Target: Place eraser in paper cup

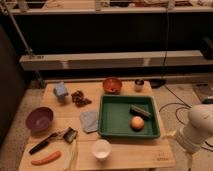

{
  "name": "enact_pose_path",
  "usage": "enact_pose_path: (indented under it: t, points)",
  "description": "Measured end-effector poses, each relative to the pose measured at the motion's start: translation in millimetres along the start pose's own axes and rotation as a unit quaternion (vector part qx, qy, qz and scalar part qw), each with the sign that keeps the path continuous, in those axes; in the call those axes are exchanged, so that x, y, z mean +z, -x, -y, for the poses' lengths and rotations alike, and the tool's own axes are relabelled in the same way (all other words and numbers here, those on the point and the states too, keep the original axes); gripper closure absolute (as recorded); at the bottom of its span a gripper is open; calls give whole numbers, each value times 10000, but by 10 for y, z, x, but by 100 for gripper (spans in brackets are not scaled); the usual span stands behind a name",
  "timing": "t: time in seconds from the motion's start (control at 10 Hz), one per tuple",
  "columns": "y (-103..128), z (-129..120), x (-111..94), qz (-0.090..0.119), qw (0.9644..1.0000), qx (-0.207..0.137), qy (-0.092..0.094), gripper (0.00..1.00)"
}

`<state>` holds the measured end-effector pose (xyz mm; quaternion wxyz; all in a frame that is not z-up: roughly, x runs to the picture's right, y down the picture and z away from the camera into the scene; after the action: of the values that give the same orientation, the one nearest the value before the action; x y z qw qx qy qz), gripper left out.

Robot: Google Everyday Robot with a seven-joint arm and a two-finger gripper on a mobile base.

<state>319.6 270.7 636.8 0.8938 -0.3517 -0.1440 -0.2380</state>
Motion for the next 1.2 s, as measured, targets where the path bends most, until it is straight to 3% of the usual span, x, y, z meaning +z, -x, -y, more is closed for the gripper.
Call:
enact_pose_path:
  t: [0.2, 0.5, 1.0, 1.2]
  points:
    - [-1, 153, -75, -86, 9999, -6, -149, 20]
    - [-173, 818, -201, -194, 9987, -91, -453, 20]
    - [-419, 2024, -338, -299, 9936, -296, -1049, 20]
    - [-538, 2253, -303, -276, 9911, -235, -1281, 20]
